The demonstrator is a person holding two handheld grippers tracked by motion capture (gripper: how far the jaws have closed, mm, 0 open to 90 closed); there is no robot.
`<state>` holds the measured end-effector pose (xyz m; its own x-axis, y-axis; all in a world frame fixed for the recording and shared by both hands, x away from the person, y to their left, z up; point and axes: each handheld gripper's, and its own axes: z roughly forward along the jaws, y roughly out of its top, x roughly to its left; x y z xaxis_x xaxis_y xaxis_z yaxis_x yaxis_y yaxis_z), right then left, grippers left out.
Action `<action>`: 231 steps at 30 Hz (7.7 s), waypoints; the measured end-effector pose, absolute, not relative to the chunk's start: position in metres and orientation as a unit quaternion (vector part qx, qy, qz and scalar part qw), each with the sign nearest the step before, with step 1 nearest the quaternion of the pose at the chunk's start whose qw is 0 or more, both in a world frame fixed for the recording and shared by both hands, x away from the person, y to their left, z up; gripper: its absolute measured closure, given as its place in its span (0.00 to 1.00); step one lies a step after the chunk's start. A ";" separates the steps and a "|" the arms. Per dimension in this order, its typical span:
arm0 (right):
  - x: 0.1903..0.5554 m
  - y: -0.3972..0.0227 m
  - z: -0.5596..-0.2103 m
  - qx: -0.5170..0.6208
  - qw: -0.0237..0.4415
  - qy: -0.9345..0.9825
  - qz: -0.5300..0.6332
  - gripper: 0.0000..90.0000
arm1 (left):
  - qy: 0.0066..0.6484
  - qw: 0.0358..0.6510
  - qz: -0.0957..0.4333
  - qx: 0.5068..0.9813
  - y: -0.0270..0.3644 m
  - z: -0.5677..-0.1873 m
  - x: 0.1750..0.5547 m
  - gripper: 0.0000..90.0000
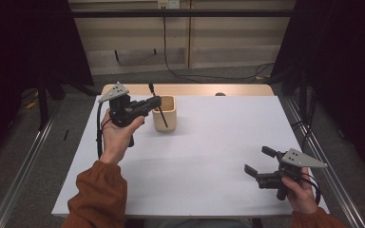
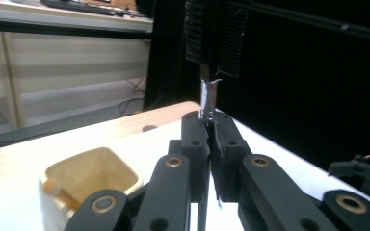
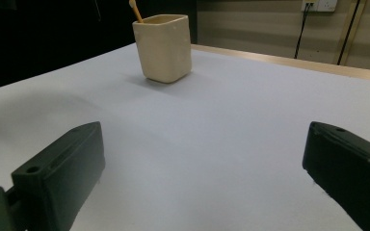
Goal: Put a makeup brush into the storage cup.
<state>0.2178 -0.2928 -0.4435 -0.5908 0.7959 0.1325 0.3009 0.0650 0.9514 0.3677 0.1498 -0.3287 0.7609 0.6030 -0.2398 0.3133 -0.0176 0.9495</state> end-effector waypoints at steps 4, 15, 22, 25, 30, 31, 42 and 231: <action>0.218 -0.294 -0.443 0.398 0.222 0.691 0.562 0.01 | 0.324 0.618 0.126 0.705 0.148 -0.323 0.372 0.95; 0.218 -0.294 -0.444 0.395 0.218 0.692 0.564 0.01 | 0.326 0.597 0.154 0.717 0.145 -0.316 0.394 0.95; 0.217 -0.294 -0.444 0.397 0.219 0.687 0.568 0.00 | 0.338 0.603 0.168 0.703 0.149 -0.313 0.404 0.95; 0.217 -0.295 -0.444 0.398 0.223 0.683 0.571 0.00 | 0.339 0.600 0.171 0.704 0.147 -0.313 0.408 0.95; 0.217 -0.294 -0.444 0.398 0.221 0.683 0.571 0.00 | 0.337 0.593 0.179 0.709 0.144 -0.317 0.416 0.95; 0.216 -0.294 -0.444 0.398 0.222 0.683 0.570 0.00 | 0.337 0.592 0.181 0.709 0.144 -0.318 0.417 0.95; 0.217 -0.295 -0.445 0.397 0.221 0.686 0.568 0.00 | 0.350 0.576 0.185 0.715 0.142 -0.330 0.431 0.95; 0.218 -0.297 -0.448 0.401 0.216 0.686 0.567 0.01 | 0.408 0.556 0.216 0.691 0.233 -0.432 0.239 0.02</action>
